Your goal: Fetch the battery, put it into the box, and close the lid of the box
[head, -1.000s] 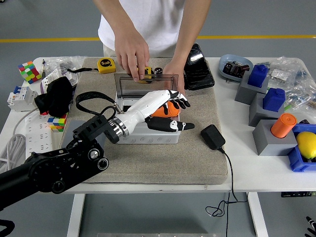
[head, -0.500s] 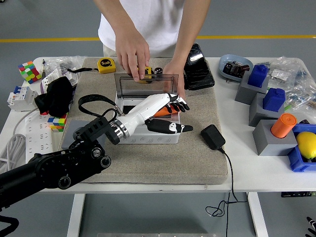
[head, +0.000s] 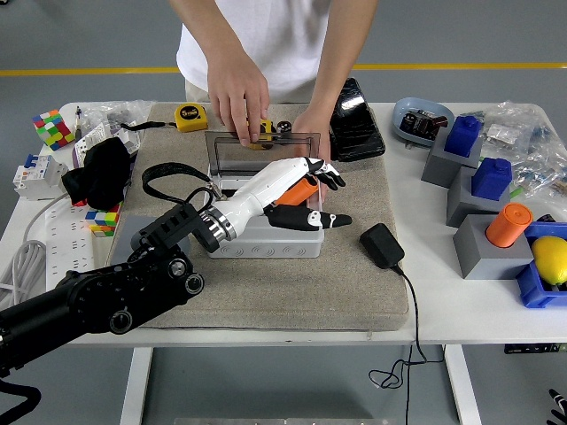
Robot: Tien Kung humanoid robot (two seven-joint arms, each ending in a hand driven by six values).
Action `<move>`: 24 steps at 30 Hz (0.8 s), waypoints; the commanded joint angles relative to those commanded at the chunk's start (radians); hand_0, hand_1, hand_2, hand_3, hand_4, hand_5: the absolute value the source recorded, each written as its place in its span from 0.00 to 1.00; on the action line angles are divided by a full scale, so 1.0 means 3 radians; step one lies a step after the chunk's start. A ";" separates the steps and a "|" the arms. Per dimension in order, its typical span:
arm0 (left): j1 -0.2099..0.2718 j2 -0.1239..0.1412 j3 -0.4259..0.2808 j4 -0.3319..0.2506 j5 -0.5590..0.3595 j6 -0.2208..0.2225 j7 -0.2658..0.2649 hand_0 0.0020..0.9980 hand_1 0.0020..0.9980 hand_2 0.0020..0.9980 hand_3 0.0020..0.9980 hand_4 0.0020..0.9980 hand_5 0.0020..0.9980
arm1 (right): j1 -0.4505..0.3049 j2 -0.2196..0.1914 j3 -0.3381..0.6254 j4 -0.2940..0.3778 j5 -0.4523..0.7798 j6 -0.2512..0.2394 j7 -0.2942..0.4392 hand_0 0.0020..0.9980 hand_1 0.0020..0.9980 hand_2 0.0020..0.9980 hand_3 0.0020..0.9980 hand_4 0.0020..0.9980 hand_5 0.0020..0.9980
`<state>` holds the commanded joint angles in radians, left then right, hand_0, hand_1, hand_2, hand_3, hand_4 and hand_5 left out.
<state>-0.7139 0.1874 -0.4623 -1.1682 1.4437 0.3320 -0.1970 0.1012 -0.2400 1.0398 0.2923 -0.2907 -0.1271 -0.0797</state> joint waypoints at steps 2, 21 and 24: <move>0.0011 0.0002 -0.0042 -0.0053 -0.0002 0.0015 -0.0020 0.51 0.65 0.63 0.64 1.00 0.66 | 0.0000 0.0000 0.0000 0.0000 0.0000 0.0004 0.0000 0.63 0.66 0.66 0.54 0.96 0.44; 0.0028 -0.0006 -0.0001 0.0069 -0.0030 -0.0004 0.0008 0.51 0.65 0.62 0.63 1.00 0.64 | 0.0003 0.0004 -0.0001 0.0003 0.0004 -0.0001 0.0004 0.63 0.66 0.66 0.54 0.96 0.44; 0.0056 0.0014 0.0017 0.0131 -0.0015 -0.0014 0.0024 0.51 0.65 0.62 0.63 1.00 0.64 | 0.0007 0.0003 0.0004 0.0008 0.0001 -0.0009 0.0008 0.63 0.66 0.66 0.54 0.96 0.44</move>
<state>-0.6971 0.1915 -0.4571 -1.1290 1.4392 0.3280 -0.1898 0.1032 -0.2392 1.0409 0.2946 -0.2903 -0.1297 -0.0771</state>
